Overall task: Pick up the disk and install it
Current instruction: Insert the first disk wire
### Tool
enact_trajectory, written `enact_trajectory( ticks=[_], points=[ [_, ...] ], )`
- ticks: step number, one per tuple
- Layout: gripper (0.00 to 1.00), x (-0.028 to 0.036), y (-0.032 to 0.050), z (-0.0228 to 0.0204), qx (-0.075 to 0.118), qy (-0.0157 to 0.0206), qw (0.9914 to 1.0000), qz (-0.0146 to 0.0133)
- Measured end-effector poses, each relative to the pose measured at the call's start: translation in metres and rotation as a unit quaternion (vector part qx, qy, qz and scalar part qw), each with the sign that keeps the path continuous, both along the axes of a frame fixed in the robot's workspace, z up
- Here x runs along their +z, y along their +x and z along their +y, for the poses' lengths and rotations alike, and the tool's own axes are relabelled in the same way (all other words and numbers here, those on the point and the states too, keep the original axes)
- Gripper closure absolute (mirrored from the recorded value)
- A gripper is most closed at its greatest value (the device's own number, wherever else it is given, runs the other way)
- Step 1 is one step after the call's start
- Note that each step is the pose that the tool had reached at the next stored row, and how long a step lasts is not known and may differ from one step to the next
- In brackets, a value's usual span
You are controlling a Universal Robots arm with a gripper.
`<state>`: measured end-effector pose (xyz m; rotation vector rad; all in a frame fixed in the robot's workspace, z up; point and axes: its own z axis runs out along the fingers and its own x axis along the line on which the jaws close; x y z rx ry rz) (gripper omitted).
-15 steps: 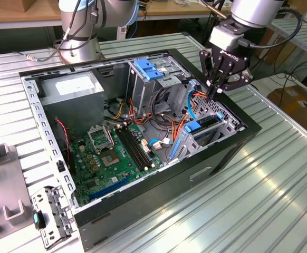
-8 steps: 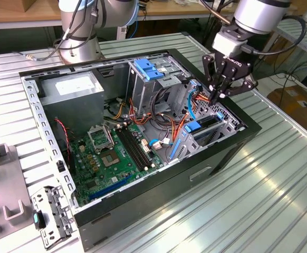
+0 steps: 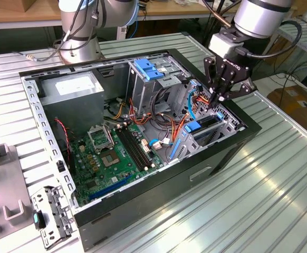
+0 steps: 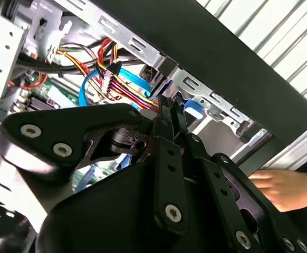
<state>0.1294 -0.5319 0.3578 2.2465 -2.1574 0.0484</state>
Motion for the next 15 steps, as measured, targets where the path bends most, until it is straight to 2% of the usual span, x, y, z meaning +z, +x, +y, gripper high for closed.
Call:
enact_trajectory(
  ticks=[2, 3, 6, 7, 8, 9, 12, 15],
  points=[
    [0.83, -0.0011, 0.0, 0.0, -0.023, 0.0, 0.99975, 0.0],
    [0.83, -0.0019, -0.0005, 0.0, -0.041, 0.0, 0.99917, -0.0001],
    [0.83, -0.0031, -0.0091, -0.0004, -0.041, 0.0002, 0.99914, -0.0002],
    [0.83, -0.004, -0.0098, -0.0031, -0.041, 0.0, 0.99914, -0.0013],
    [0.83, -0.0053, -0.0102, -0.0079, -0.042, 0.0007, 0.99913, -0.0032],
    [0.83, -0.0059, -0.0108, -0.0114, -0.041, 0.0045, 0.99912, -0.0052],
    [0.83, -0.0063, -0.0133, -0.015, -0.041, 0.0124, 0.99903, -0.0075],
    [0.83, -0.0063, -0.0143, -0.0151, -0.041, 0.0133, 0.99902, -0.0078]
  ],
)
